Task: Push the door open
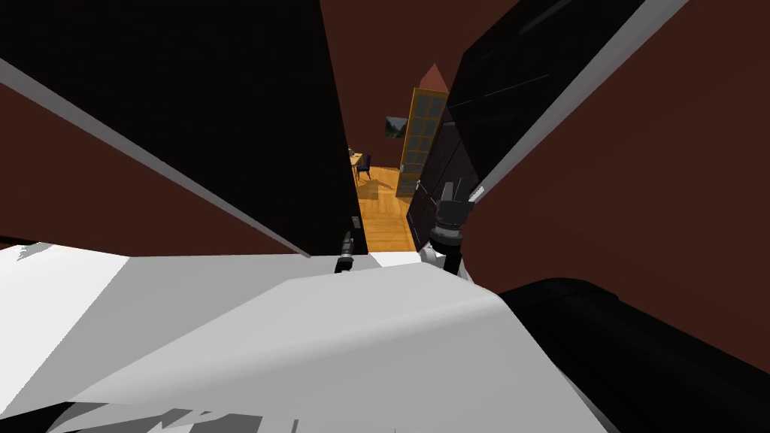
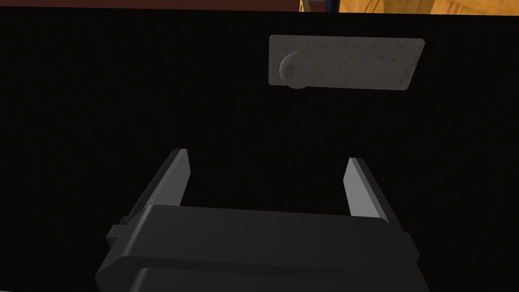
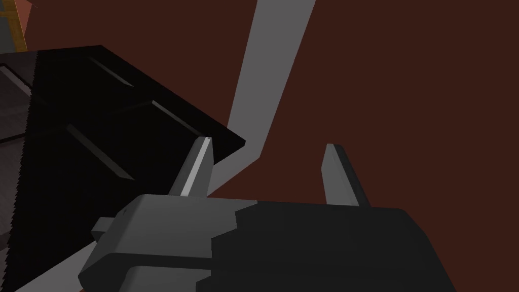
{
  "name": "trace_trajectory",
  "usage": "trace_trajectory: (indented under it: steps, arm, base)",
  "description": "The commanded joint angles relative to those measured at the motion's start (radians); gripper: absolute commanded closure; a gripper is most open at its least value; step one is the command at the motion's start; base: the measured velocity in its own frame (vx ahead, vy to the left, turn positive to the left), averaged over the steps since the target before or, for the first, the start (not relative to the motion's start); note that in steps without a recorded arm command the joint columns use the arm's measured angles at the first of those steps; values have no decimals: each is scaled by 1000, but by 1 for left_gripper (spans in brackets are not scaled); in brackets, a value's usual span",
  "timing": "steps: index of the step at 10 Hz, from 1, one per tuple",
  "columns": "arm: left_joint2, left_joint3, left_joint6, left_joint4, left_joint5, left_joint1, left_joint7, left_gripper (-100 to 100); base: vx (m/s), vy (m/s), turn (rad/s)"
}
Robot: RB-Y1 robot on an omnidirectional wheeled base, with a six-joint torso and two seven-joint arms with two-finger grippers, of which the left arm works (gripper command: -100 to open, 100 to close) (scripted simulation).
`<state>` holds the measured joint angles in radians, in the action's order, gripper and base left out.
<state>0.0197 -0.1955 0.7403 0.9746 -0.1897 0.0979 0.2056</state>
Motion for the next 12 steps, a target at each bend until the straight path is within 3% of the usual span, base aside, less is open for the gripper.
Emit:
trace_trajectory:
  steps: [1,3,4,5,8,10,12]
  arm:
    - [6,-1,11,-33,-4,-14,-1,-100]
    - [19,-6,14,-71,-11,-26,1,-100]
    - [15,-3,18,-72,-10,-29,-1,-100]
    - [-17,0,25,-81,-12,-31,-3,-100]
    - [-44,5,35,-91,-14,-33,-7,-100]
    - [-42,8,42,-98,-15,-33,-9,-100]
    - [-25,11,48,-105,-16,-34,-12,-100]
  base:
    - [11,64,-39]
    - [22,90,-128]
    - [14,44,-22]
    - [88,3,-27]
    - [200,-17,-27]
    - [203,-16,-27]
    - [177,-12,-23]
